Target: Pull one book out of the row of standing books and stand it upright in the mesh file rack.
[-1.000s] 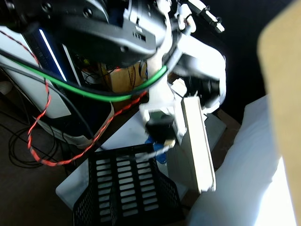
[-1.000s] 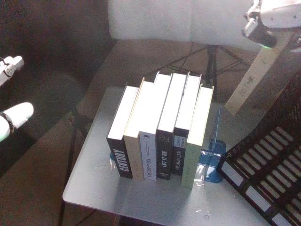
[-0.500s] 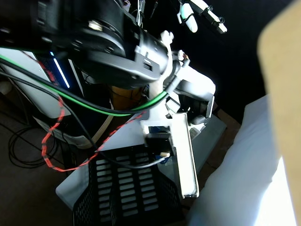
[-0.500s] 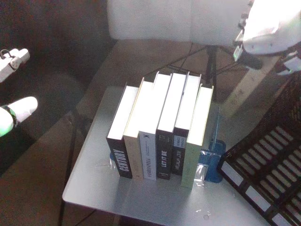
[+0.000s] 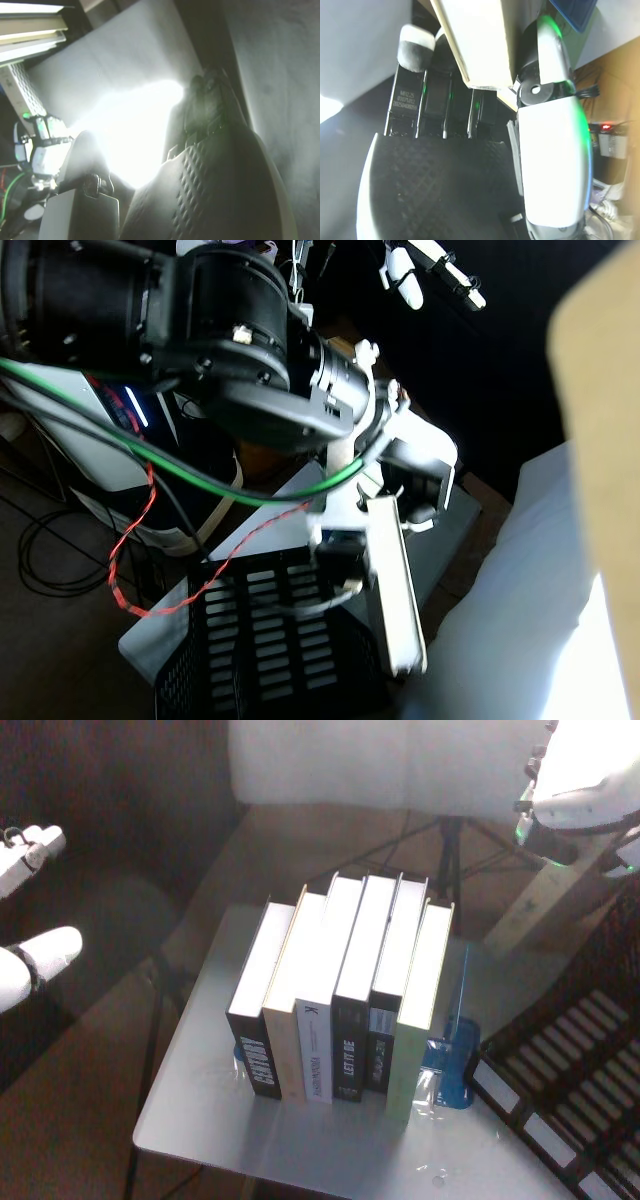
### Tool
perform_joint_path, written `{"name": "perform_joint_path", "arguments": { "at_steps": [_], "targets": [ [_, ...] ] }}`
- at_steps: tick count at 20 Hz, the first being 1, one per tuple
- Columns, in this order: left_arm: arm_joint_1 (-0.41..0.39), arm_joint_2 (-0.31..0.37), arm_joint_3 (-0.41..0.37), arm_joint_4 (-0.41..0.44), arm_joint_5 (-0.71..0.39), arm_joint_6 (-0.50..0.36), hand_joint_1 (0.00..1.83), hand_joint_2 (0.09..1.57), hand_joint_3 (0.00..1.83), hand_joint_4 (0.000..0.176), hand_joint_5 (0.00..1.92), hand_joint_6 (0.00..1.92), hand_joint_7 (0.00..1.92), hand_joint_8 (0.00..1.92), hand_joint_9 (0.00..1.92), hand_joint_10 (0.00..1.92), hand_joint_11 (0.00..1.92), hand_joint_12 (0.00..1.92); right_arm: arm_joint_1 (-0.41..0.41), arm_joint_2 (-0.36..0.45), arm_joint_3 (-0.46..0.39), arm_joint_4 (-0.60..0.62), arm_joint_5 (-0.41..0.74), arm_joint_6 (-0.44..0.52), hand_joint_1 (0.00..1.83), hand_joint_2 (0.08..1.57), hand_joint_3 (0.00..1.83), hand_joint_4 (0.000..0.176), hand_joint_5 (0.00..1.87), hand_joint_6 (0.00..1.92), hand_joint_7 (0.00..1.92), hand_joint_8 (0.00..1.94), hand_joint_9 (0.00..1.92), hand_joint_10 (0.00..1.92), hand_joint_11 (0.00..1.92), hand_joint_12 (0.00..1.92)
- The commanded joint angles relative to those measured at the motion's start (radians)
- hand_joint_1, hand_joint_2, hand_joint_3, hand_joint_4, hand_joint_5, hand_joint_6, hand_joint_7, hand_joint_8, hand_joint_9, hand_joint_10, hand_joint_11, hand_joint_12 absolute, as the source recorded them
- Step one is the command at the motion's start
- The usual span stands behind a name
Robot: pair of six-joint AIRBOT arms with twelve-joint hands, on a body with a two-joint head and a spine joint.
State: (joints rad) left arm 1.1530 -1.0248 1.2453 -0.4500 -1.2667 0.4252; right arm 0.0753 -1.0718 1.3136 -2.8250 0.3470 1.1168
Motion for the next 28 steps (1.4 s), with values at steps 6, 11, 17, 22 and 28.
{"name": "perform_joint_path", "arguments": {
  "at_steps": [6, 11, 17, 22, 28],
  "targets": [
    [-0.006, -0.005, 0.011, -0.011, -0.117, -0.007, 0.41, 1.41, 0.0, 0.0, 0.07, 0.0, 0.0, 0.0, 0.0, 0.0, 0.0, 0.0, -0.059, -0.005, 0.032, -0.067, -0.064, 0.009, 1.37, 1.17, 0.0, 0.0, 0.82, 1.05, 0.92, 1.16, 0.8, 1.48, 0.57, 1.77],
    [-0.006, -0.009, 0.012, -0.01, -0.115, -0.009, 0.38, 1.41, 0.0, 0.003, 0.06, 0.0, 0.0, 0.0, 0.0, 0.0, 0.01, 0.01, -0.087, 0.012, 0.021, -0.075, -0.052, 0.01, 1.36, 1.17, 0.0, 0.0, 0.81, 1.03, 0.92, 1.17, 0.79, 1.5, 0.65, 1.79],
    [-0.006, -0.01, 0.01, -0.011, -0.118, -0.01, 0.38, 1.41, 0.0, 0.008, 0.06, 0.0, 0.0, 0.0, 0.0, 0.0, 0.01, 0.01, -0.015, 0.044, -0.026, -0.074, -0.052, 0.012, 1.36, 1.18, 0.01, 0.0, 0.81, 1.02, 0.86, 1.26, 0.77, 1.55, 0.7, 1.83],
    [-0.006, -0.012, 0.009, -0.009, -0.12, -0.013, 0.4, 1.42, 0.0, 0.009, 0.06, 0.0, 0.0, 0.0, 0.0, 0.0, 0.0, 0.0, 0.026, 0.053, -0.057, -0.074, -0.063, -0.008, 1.33, 1.26, 0.0, 0.0, 0.69, 1.1, 0.69, 1.54, 0.68, 1.72, 0.73, 1.92],
    [-0.006, -0.007, 0.003, -0.015, -0.123, -0.011, 0.42, 1.42, 0.0, 0.0, 0.07, 0.0, 0.0, 0.0, 0.0, 0.0, 0.0, 0.0, 0.053, 0.12, -0.164, -0.059, -0.058, -0.023, 1.34, 1.24, 0.0, 0.0, 0.73, 1.03, 0.71, 1.5, 0.76, 1.72, 0.88, 1.92]
  ]
}}
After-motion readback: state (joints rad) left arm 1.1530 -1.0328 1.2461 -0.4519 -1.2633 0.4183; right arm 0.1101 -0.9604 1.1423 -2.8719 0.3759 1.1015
